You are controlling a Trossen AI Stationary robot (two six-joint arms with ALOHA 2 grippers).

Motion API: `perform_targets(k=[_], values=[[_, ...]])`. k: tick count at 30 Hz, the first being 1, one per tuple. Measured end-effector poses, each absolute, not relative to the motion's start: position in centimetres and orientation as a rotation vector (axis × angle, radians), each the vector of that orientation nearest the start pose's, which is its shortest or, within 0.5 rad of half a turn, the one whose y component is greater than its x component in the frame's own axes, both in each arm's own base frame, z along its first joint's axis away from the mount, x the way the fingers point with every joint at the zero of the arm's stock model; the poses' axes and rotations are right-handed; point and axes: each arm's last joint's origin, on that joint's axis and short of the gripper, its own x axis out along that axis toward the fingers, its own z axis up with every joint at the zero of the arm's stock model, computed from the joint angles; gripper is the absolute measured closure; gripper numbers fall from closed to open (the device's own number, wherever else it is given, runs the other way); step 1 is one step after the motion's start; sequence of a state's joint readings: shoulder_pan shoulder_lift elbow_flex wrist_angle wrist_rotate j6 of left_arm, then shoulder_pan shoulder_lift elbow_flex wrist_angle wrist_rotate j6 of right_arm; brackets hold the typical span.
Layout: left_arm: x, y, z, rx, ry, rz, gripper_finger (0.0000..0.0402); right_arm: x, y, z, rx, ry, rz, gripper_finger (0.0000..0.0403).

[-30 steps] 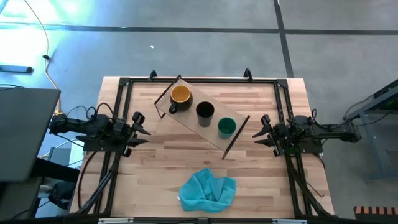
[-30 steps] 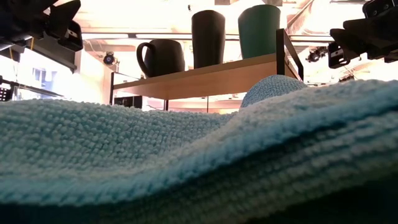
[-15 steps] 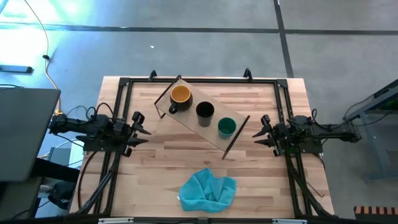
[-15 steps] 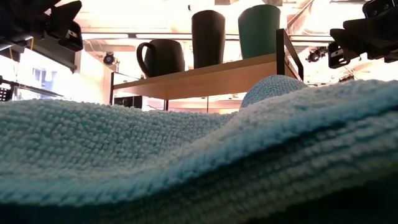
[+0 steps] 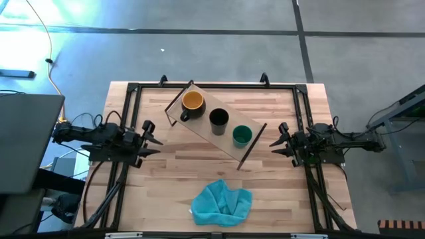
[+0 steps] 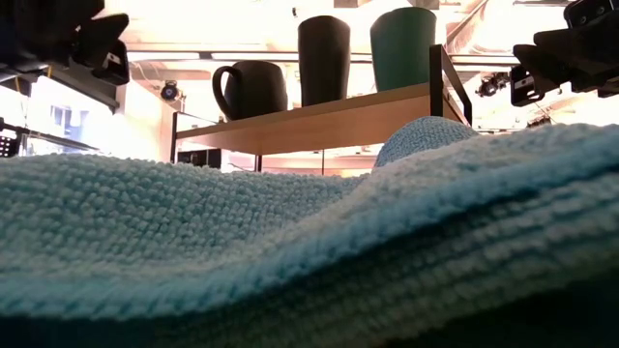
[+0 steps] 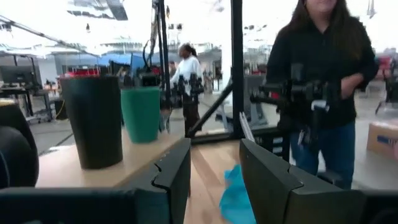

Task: Stack small to large cups/mugs on shelf
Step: Return to home position

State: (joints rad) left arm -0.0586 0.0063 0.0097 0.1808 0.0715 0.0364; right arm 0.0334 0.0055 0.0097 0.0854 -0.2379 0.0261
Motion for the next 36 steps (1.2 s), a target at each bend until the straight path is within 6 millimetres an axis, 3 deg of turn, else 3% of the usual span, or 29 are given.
perform_targets(k=[11, 36], values=[[9.9, -0.6, 16.5, 0.046, 0.028, -0.058, 0.0277, 9.6, 1.0, 17.5, 0.017, -0.086, 0.272, 0.0304], [10.0, -0.6, 16.4, 0.046, 0.038, -0.067, 0.0277, 9.6, 1.0, 17.1, 0.021, -0.048, 0.271, 0.0304]])
